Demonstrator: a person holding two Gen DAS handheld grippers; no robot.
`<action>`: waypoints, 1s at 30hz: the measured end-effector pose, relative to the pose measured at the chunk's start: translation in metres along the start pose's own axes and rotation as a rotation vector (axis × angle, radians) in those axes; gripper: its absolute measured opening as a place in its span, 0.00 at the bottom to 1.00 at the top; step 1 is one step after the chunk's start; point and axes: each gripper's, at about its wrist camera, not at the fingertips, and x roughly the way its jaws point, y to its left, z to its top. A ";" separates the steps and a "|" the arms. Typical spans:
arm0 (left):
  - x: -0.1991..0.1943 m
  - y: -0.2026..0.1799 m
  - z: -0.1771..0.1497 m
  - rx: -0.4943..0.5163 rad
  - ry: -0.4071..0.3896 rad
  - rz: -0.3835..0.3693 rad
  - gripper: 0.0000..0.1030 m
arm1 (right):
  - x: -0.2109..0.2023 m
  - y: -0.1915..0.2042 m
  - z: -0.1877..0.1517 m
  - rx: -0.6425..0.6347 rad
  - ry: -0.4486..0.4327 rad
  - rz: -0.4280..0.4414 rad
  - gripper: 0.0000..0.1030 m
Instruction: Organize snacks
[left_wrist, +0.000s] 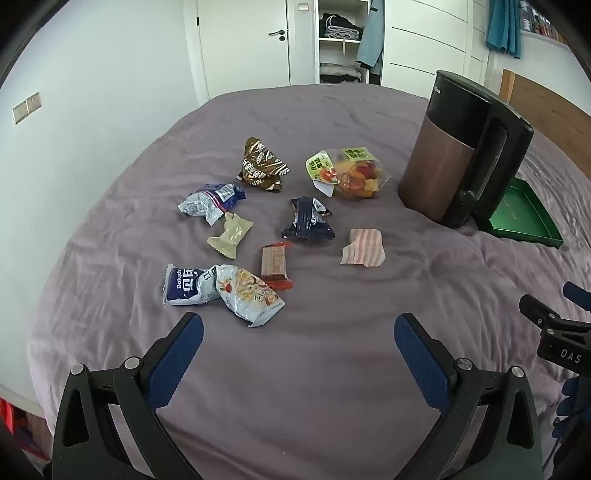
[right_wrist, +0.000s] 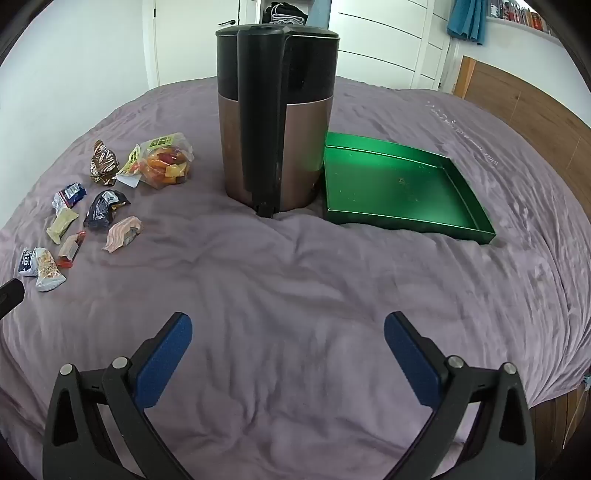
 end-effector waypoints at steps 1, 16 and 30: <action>-0.001 0.000 0.000 0.000 -0.002 0.001 0.99 | 0.000 0.000 0.000 0.002 0.001 0.002 1.00; 0.003 -0.004 -0.003 -0.005 0.024 -0.008 0.99 | 0.001 0.002 -0.002 -0.001 0.001 0.004 1.00; 0.004 -0.006 -0.005 -0.006 0.032 -0.015 0.99 | 0.001 0.002 -0.003 -0.002 0.004 0.001 1.00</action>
